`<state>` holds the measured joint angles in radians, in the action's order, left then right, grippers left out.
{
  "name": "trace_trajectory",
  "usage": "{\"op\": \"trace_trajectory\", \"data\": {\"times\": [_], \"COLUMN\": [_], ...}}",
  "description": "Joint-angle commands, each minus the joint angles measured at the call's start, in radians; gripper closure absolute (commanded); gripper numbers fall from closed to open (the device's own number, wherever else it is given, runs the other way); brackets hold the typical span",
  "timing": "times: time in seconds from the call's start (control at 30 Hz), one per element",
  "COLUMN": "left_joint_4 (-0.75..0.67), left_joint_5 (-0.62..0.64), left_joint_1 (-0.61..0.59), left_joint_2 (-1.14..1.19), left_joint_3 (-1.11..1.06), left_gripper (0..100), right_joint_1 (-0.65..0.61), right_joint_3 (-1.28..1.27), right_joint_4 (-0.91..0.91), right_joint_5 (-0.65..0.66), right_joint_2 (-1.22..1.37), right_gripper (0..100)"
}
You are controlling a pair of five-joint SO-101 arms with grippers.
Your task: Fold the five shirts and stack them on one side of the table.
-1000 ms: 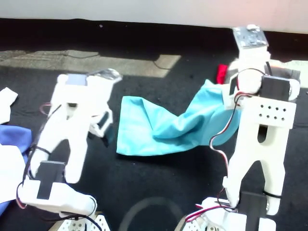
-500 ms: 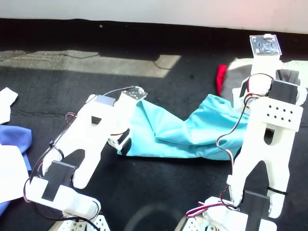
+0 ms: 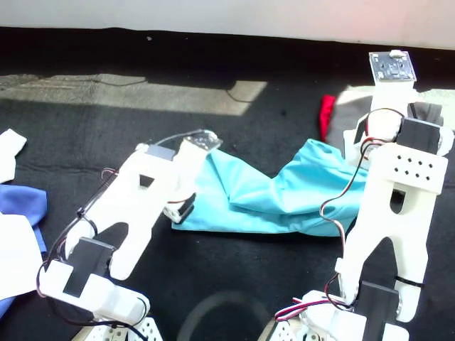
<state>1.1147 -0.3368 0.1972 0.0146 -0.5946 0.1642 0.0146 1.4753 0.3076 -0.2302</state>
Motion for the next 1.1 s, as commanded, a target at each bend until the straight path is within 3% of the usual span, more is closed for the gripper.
{"op": "trace_trajectory", "data": {"times": [0.0, 0.3, 0.53, 0.8, 1.07], "left_joint_4": [-0.009, 0.0, -0.009, 0.0, 0.249], "left_joint_5": [0.006, 0.014, 0.14, 0.244, 0.245], "left_joint_1": [0.038, 0.01, 0.002, 0.005, -0.005], "left_joint_2": [-0.004, -0.01, -0.007, -0.018, -0.015], "left_joint_3": [-0.012, -0.013, -0.015, -0.007, 0.176], "left_gripper": [98, 97, 80, 80, 80], "right_joint_1": [0.005, 0.01, 0.005, 0.005, 0.005], "right_joint_3": [0.001, -0.001, -0.002, -0.002, -0.002], "right_joint_4": [-0.005, -0.004, -0.004, -0.004, -0.004], "right_joint_5": [0.011, 0.011, 0.011, 0.011, 0.011], "right_joint_2": [-0.044, -0.044, -0.044, -0.044, -0.044], "right_gripper": [85.0, 85.0, 85.0, 85.0, 85.0]}}
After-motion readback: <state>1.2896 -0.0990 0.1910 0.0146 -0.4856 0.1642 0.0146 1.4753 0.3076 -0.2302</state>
